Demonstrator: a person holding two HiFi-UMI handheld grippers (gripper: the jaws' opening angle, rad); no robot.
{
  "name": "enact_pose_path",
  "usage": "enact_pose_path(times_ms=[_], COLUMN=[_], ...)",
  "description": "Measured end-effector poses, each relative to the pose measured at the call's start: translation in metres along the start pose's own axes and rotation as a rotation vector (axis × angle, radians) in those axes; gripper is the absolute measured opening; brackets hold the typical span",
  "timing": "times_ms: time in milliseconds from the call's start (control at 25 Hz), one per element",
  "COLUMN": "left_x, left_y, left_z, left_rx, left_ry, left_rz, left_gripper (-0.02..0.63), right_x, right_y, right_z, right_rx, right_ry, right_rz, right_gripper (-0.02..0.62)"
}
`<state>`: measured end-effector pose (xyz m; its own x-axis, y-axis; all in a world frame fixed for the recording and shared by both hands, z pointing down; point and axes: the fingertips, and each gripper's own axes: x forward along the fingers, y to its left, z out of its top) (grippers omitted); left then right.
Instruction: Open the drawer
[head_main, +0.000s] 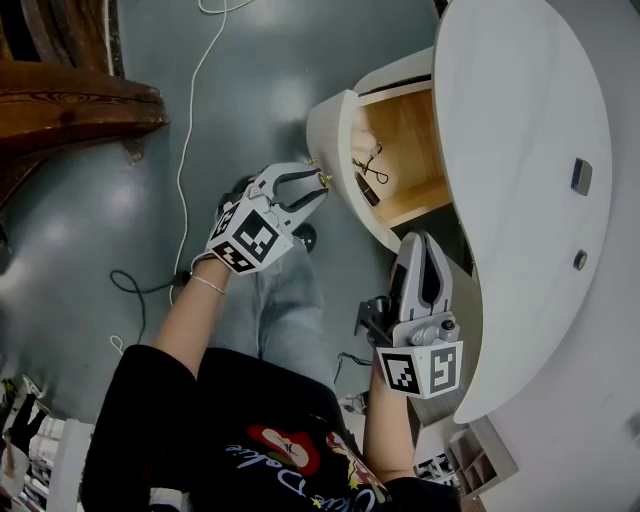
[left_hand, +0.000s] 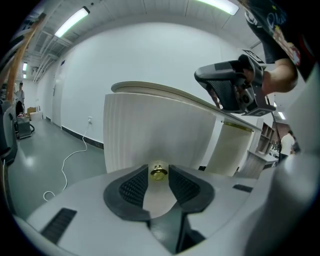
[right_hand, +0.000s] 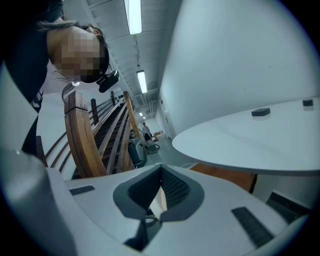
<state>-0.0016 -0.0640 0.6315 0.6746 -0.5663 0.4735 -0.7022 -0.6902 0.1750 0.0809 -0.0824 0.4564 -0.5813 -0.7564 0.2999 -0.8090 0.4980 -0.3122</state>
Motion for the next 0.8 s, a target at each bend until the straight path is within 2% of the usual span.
enact_pose_path(times_ms=[120,440,800], left_x=[-0.003,-0.031,-0.066], left_y=[0.0,0.0,0.002], left_z=[0.011,0.04,0.093], left_rx=[-0.022,-0.002,0.018], left_ry=[-0.028,-0.057,-0.111], left_rz=[0.01,0.042,0.098], left_gripper=[0.109,0.106,0.054], right_x=[-0.001,-0.008,-0.024], right_y=[-0.002,0.0,-0.004], right_z=[0.004,0.021,0.038], right_rx=[-0.003,-0.001,0.009], right_ry=[-0.006,-0.03,-0.059], right_rz=[-0.002,-0.007,-0.033], right_gripper=[0.0,0.0,0.0])
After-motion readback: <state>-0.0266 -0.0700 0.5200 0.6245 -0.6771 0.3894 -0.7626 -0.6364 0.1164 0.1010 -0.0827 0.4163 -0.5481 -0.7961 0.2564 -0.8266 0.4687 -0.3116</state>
